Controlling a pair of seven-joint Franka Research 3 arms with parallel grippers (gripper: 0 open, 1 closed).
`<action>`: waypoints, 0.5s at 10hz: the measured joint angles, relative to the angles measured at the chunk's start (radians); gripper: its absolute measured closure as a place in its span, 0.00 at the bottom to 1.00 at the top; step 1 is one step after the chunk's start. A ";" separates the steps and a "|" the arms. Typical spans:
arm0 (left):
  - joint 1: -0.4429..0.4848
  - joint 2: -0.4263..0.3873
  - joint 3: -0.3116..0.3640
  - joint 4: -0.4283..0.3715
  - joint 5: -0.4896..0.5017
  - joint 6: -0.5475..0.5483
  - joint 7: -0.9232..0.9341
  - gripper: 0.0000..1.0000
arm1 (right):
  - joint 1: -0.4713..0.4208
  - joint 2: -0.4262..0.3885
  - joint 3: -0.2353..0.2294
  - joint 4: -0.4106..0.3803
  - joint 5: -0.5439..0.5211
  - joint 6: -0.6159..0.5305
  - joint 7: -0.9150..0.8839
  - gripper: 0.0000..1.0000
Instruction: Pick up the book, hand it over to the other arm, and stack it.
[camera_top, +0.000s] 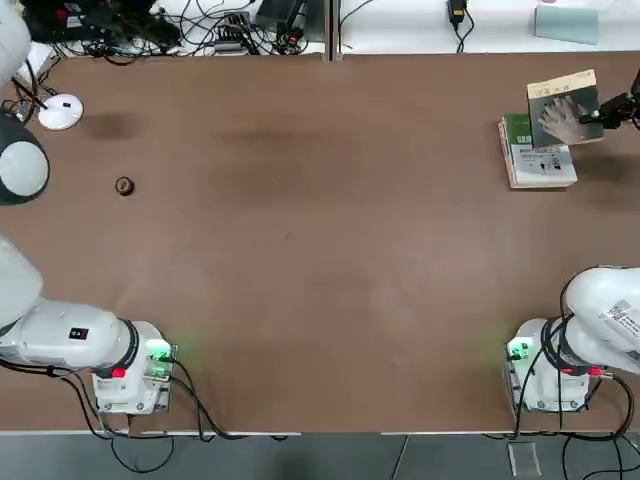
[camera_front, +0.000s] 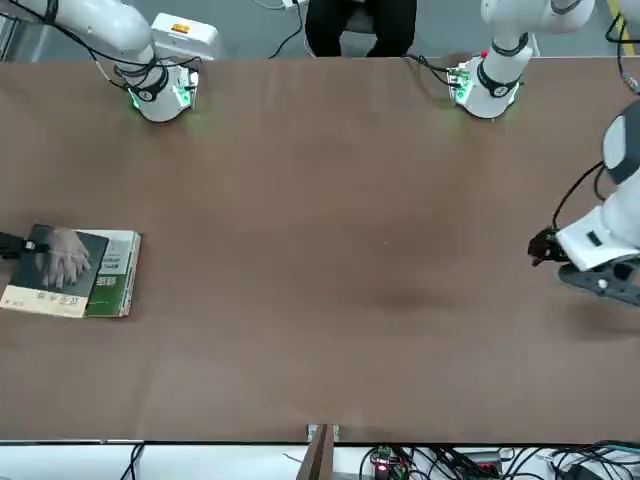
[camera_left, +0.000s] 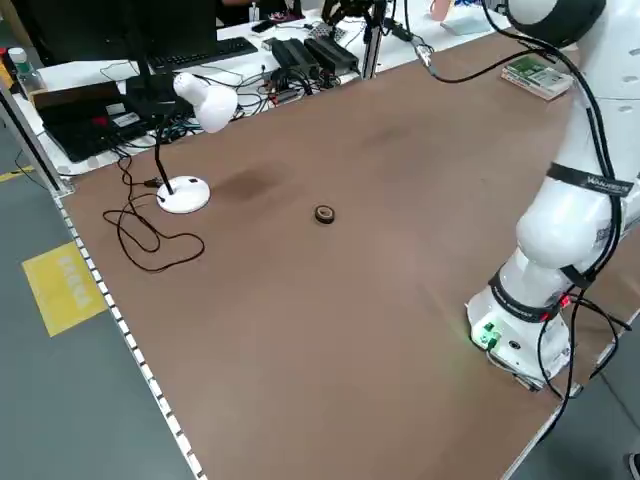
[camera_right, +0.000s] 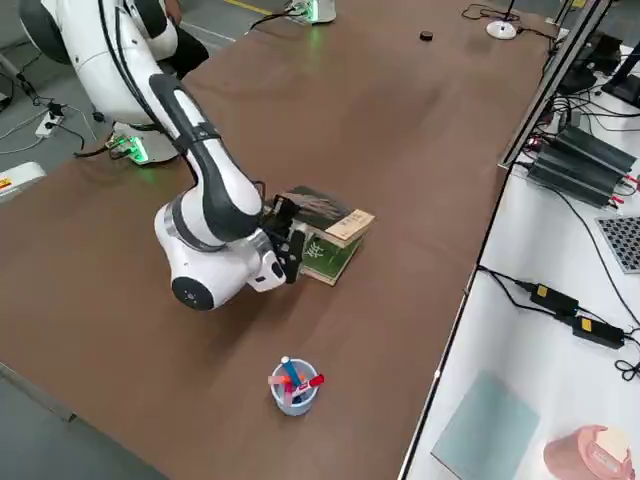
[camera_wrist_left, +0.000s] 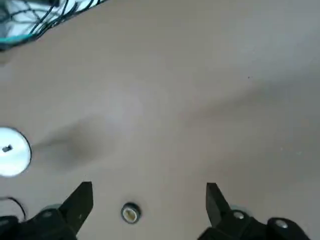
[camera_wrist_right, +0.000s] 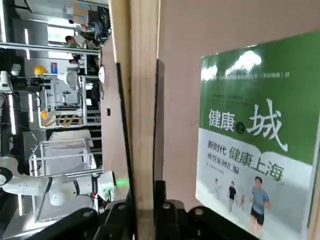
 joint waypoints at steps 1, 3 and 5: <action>0.000 -0.006 0.021 -0.003 -0.022 -0.018 0.003 0.00 | 0.000 0.010 -0.002 0.000 0.004 0.000 -0.008 0.85; 0.003 -0.013 0.038 -0.017 -0.044 -0.035 0.003 0.00 | 0.000 0.028 -0.002 0.000 0.005 -0.001 -0.017 0.85; 0.001 -0.035 0.039 -0.057 -0.065 -0.037 -0.011 0.00 | 0.000 0.043 -0.002 0.000 0.004 0.001 -0.018 0.85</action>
